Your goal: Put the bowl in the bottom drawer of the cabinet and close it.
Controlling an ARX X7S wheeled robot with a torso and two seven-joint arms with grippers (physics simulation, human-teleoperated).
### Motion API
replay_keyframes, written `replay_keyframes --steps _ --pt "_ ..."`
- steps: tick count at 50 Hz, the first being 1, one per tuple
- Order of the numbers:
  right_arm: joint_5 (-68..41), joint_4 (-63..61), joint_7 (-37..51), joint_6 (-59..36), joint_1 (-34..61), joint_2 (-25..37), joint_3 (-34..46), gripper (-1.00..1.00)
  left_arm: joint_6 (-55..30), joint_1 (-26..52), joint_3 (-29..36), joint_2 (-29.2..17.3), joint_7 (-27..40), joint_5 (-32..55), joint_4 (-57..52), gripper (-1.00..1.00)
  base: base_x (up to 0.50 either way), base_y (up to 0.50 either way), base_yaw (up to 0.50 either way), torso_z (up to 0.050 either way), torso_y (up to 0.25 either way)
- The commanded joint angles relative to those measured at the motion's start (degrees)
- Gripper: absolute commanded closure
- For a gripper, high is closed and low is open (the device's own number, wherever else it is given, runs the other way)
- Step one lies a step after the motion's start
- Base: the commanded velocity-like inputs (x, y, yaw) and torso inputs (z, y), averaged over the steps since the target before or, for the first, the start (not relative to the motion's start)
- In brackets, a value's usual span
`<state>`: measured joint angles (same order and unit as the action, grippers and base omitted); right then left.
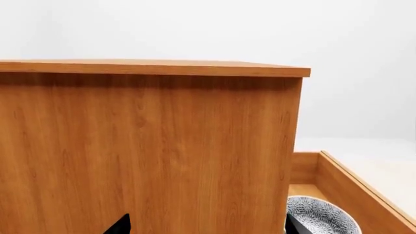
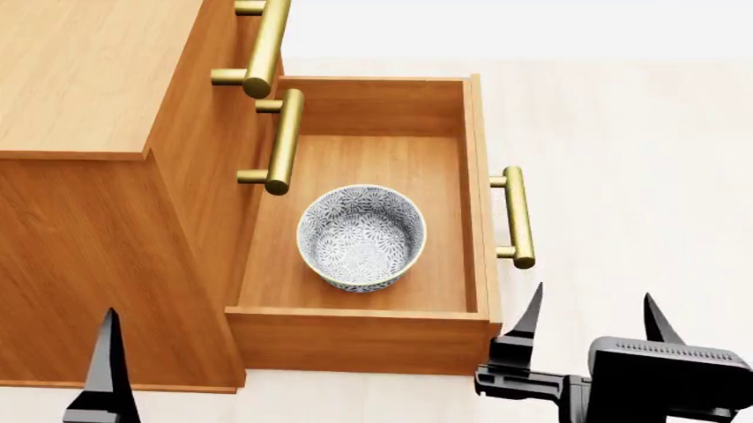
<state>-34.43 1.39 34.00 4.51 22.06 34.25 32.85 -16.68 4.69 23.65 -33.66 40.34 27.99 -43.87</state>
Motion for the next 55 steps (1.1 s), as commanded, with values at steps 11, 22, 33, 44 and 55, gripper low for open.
replay_keyframes --steps 11,22,33,44,55 --pt "0.7 7.4 -5.7 0.9 2.7 -4.0 0.1 -1.0 1.0 -0.4 -1.7 1.1 -1.7 0.7 -2.0 -1.0 0.0 0.0 0.0 0.0 0.0" --pt "0.5 9.8 -7.1 1.3 3.4 -5.1 0.4 -1.0 1.3 -0.4 -1.6 1.1 -1.7 0.6 -1.7 -1.0 0.0 0.0 0.0 0.0 0.0" --pt "0.5 10.8 -8.0 1.9 3.2 -6.1 0.9 -1.0 1.1 -0.2 -1.4 1.1 -1.6 0.6 -1.8 -1.0 0.0 0.0 0.0 0.0 0.0" --pt "0.4 11.9 -8.8 2.8 2.8 -6.8 1.1 -1.0 1.1 -0.1 -1.2 1.0 -1.6 0.5 -1.7 -1.0 0.0 0.0 0.0 0.0 0.0" --pt "0.1 12.9 -9.3 3.6 2.3 -7.3 1.0 -1.0 1.2 -0.2 -1.0 1.0 -1.4 0.4 -1.8 -1.0 0.0 0.0 0.0 0.0 0.0"
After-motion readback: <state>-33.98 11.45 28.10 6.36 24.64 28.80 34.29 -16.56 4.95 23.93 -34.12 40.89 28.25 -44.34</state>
